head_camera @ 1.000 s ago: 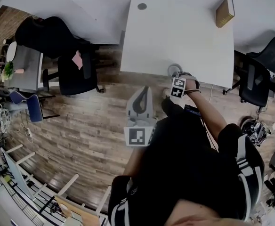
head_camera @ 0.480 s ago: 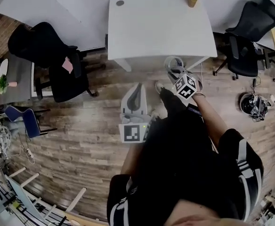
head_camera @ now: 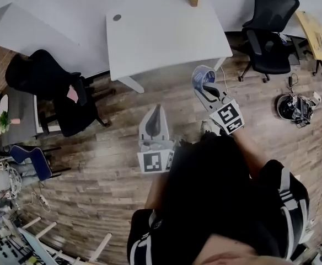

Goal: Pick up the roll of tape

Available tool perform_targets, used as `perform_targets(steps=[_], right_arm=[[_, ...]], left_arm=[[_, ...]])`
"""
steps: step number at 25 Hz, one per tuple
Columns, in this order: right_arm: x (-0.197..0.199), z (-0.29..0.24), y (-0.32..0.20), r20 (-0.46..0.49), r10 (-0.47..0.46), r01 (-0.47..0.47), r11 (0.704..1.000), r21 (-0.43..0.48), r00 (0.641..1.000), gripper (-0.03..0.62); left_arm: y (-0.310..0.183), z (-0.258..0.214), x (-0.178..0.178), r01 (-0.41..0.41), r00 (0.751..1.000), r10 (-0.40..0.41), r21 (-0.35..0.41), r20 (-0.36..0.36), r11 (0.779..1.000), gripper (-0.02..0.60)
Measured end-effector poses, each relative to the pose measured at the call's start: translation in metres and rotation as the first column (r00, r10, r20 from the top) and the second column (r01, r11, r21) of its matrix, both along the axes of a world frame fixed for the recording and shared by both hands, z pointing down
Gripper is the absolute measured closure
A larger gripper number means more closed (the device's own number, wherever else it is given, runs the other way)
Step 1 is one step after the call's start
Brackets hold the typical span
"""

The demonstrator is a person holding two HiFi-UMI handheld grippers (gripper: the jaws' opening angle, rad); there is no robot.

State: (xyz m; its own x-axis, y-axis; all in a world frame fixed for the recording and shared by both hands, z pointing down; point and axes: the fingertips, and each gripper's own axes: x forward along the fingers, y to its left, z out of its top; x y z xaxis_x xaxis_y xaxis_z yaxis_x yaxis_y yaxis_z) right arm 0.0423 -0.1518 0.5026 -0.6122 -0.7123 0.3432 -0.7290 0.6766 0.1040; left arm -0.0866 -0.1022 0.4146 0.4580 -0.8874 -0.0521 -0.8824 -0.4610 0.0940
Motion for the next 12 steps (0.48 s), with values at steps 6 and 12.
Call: perform_targets(steps=[6, 12], right_arm=[[0.054, -0.036, 0.037, 0.111, 0.027, -0.036, 0.996, 0.077, 0.993, 0.533], [0.093, -0.047, 0.064, 0.186, 0.050, -0.066, 0.994, 0.084, 0.981, 0.533]], left_arm=[[0.010, 0.007, 0.056, -0.008, 1.000, 0.008, -0.024, 0.013, 1.000, 0.558], [0.016, 0.009, 0.093, 0.003, 1.000, -0.002, -0.030, 0.021, 1.000, 0.558]])
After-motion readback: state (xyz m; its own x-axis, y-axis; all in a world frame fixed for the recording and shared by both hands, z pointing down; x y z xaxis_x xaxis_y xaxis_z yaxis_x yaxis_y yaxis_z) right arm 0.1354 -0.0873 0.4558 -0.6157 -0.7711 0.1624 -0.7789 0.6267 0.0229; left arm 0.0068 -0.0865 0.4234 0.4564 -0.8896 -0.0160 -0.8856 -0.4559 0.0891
